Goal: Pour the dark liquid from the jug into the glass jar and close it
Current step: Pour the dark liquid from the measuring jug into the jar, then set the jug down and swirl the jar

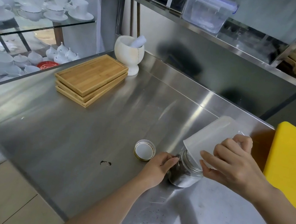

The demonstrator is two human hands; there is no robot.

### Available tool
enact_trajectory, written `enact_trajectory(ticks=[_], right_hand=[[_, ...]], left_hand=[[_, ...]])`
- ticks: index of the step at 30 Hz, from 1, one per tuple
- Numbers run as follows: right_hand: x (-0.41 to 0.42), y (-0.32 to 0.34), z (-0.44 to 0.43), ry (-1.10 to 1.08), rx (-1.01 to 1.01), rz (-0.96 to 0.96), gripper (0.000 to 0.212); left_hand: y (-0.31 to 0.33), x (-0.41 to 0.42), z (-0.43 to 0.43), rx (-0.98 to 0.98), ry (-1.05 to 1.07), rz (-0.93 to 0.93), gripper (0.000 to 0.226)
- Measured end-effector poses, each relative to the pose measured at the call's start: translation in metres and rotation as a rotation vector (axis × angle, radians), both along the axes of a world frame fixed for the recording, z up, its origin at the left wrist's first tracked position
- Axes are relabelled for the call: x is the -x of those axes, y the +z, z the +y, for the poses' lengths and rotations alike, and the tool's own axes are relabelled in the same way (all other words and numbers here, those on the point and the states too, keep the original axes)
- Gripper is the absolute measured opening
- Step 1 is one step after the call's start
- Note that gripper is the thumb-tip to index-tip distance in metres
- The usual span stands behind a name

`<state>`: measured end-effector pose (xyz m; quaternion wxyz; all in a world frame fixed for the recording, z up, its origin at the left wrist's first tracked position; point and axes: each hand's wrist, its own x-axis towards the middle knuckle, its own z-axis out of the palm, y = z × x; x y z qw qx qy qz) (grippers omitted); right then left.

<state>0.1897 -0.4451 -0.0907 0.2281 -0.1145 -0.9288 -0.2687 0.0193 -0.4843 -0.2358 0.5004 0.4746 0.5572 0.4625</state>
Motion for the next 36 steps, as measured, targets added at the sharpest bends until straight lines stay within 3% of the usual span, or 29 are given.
enact_trajectory(ticks=[8, 16, 24, 26, 29, 36], right_hand=[[0.001, 0.001, 0.0, -0.014, 0.03, 0.024, 0.013], [-0.02, -0.001, -0.005, -0.33, 0.398, 0.489, 0.033], [-0.049, -0.026, -0.01, -0.581, 0.841, 1.365, 0.008], [-0.056, -0.041, -0.011, -0.659, 0.913, 1.524, 0.021], [-0.063, -0.064, -0.016, -0.759, 1.007, 1.598, 0.014], [-0.06, -0.099, -0.027, -0.85, 1.13, 1.835, 0.026]], left_hand=[[-0.003, 0.0, 0.0, 0.002, 0.002, -0.035, 0.016], [0.001, 0.001, -0.001, 0.012, -0.009, -0.012, 0.021], [-0.002, 0.002, 0.001, 0.003, -0.026, -0.011, 0.024], [-0.004, 0.001, 0.002, 0.012, -0.035, -0.017, 0.023], [-0.006, 0.002, 0.003, 0.018, -0.046, -0.004, 0.029], [-0.006, 0.005, 0.003, 0.03, -0.069, 0.012, 0.026]])
